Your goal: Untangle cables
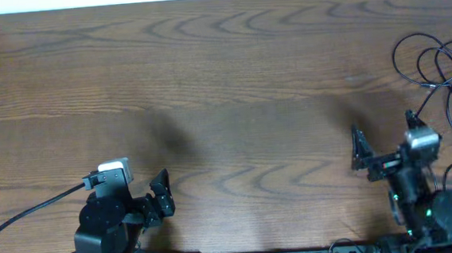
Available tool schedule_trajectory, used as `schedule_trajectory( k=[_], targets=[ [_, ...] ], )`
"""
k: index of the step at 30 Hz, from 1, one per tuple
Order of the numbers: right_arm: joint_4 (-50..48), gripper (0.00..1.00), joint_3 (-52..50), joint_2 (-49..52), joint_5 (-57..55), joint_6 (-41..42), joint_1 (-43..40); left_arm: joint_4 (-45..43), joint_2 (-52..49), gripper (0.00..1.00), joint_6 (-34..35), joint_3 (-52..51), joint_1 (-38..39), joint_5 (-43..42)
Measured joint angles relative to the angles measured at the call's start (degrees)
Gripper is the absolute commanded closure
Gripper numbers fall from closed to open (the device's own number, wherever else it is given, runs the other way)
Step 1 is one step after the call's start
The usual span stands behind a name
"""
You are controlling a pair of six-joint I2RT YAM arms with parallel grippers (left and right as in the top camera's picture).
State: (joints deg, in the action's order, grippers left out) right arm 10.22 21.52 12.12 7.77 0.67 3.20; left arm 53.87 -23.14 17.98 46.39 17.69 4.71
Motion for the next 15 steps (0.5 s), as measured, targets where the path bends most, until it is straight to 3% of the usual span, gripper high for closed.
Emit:
schedule_trajectory(
  k=[7, 15],
  targets=[
    [-15.67, 0.01, -13.03, -8.66, 0.31, -0.02, 1.33, 0.04, 0.0, 0.07, 0.0, 0.0, 0.0, -0.02],
    [-17.33, 0.01, -19.74, -10.95, -0.61, -0.04, 1.38, 0.02, 0.0, 0.07, 0.0, 0.0, 0.0, -0.02]
  ],
)
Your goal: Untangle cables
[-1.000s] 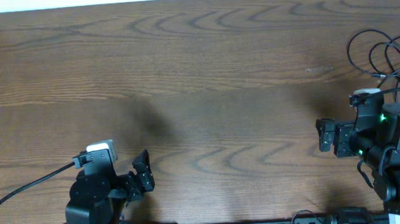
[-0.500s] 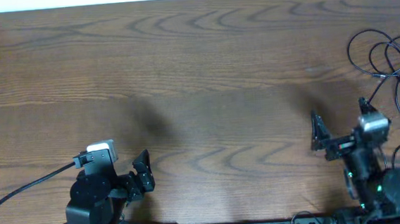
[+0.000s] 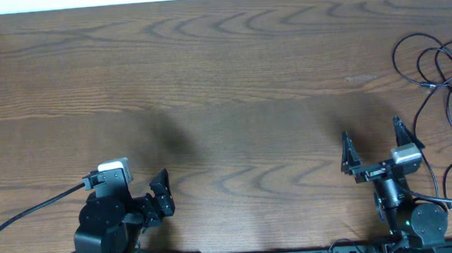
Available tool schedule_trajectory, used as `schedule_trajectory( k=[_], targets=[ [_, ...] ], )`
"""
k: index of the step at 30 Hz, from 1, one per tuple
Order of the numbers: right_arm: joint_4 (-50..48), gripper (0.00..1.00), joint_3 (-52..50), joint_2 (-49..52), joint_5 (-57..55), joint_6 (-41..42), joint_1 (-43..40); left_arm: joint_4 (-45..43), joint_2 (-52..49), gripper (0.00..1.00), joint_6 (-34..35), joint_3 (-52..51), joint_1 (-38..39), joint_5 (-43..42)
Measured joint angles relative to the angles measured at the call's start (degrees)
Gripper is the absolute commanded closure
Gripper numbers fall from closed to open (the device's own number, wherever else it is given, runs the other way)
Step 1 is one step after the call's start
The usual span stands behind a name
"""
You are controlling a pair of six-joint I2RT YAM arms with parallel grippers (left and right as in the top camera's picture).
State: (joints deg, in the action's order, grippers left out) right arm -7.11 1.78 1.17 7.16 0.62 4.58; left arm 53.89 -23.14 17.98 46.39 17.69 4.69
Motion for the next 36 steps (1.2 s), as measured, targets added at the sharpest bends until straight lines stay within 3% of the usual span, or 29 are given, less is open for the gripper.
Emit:
schedule_trajectory(
  k=[7, 31, 36],
  targets=[
    [10.8, 0.01, -1.4, -0.39, -1.29, -0.74, 0.15, 0.02, 0.0, 0.07, 0.0, 0.0, 0.0, 0.02],
    [10.75, 0.01, -1.4, -0.48, -1.42, -0.9, 0.15, 0.22, 0.0, 0.07, -0.02, 0.0, 0.0, 0.0],
    [10.75, 0.01, -1.4, -0.48, -1.42, -0.9, 0.15, -1.4, 0.39, 0.07, -0.74, -2.1, -5.92, -1.11]
  ],
)
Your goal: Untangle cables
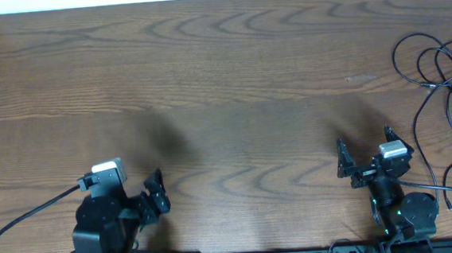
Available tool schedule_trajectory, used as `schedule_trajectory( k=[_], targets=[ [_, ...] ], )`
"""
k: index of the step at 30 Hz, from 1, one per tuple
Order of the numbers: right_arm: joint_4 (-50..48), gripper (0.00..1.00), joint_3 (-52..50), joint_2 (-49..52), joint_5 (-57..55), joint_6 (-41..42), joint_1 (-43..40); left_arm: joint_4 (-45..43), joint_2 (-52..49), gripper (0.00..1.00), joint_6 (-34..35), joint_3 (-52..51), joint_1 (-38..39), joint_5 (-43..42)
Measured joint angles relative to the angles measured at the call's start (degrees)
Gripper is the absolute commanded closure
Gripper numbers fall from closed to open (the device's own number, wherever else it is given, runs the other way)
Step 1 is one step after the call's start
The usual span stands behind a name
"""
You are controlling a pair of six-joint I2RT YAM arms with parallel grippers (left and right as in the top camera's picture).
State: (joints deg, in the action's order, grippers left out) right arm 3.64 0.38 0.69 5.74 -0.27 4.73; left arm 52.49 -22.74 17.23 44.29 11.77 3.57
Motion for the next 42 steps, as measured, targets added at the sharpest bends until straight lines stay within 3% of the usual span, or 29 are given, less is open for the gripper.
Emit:
schedule_trajectory(
  k=[10, 18, 26, 42],
  targets=[
    [0.02, 0.01, 0.0, 0.0, -0.2, -0.02, 0.02, -27.26, 19.1, 0.07, -5.7, -27.98, -6.1, -6.67],
    [0.02, 0.01, 0.0, 0.0, -0.2, 0.0, 0.02, -52.3, 22.16, 0.07, -5.79, -42.4, -6.1, -6.01],
    [0.02, 0.01, 0.0, 0.0, -0.2, -0.02, 0.02, -51.28, 22.16, 0.07, -9.88, -43.56, -6.1, -5.38],
    [0.02, 0.01, 0.0, 0.0, -0.2, 0.0, 0.0, -51.28, 22.16, 0.07, -10.23, -43.56, -6.1, -5.38]
  ],
)
